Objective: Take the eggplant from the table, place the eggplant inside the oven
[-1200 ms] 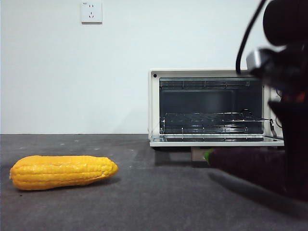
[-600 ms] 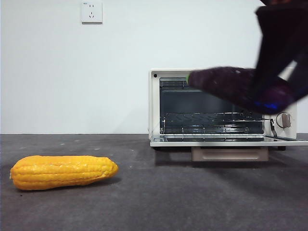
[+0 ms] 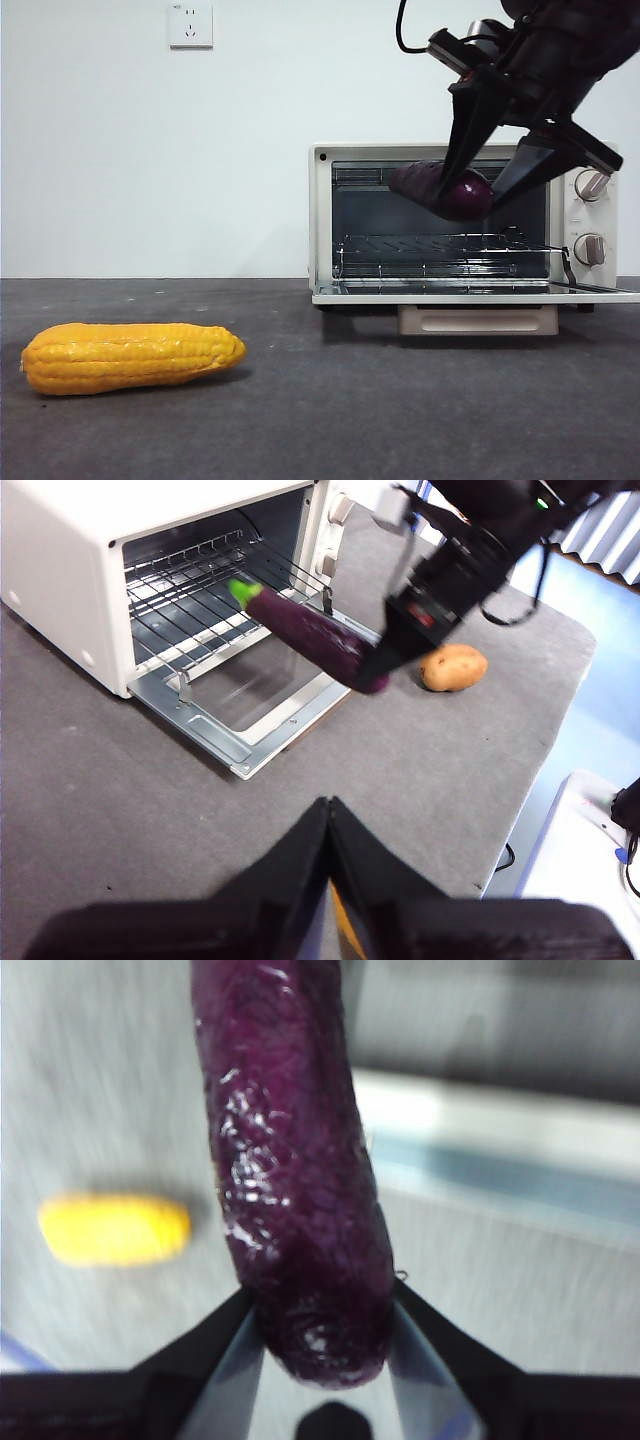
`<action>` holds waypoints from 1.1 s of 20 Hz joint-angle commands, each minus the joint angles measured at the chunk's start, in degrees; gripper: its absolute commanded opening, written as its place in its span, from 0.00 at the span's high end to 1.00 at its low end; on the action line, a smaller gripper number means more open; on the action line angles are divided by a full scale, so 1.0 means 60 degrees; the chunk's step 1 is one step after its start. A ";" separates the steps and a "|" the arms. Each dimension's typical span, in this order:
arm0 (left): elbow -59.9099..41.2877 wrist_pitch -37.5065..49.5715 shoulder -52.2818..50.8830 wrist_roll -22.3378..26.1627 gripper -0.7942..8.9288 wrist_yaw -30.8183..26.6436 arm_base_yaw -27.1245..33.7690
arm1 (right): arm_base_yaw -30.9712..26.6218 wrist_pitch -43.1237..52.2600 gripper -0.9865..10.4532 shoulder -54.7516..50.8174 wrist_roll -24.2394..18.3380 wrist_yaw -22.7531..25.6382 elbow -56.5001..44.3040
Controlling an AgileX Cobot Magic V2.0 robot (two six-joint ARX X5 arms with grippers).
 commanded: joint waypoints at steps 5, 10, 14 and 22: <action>-0.0044 0.0040 -0.0007 0.0044 0.92 0.0004 -0.0200 | -0.0860 0.0073 0.92 0.1198 0.0976 -0.0113 0.1264; -0.0044 0.0025 -0.0007 0.0040 0.92 0.0004 -0.0259 | -0.1377 0.0987 0.92 0.1530 0.1967 -0.0073 0.1282; -0.0044 -0.0007 -0.0011 0.0040 0.92 0.0004 -0.0306 | -0.1494 0.1865 0.92 0.1789 0.2696 0.0415 0.1282; -0.0044 -0.0007 -0.0011 0.0040 0.92 0.0004 -0.0444 | -0.1472 0.2998 0.84 0.2368 0.3493 0.1126 0.1282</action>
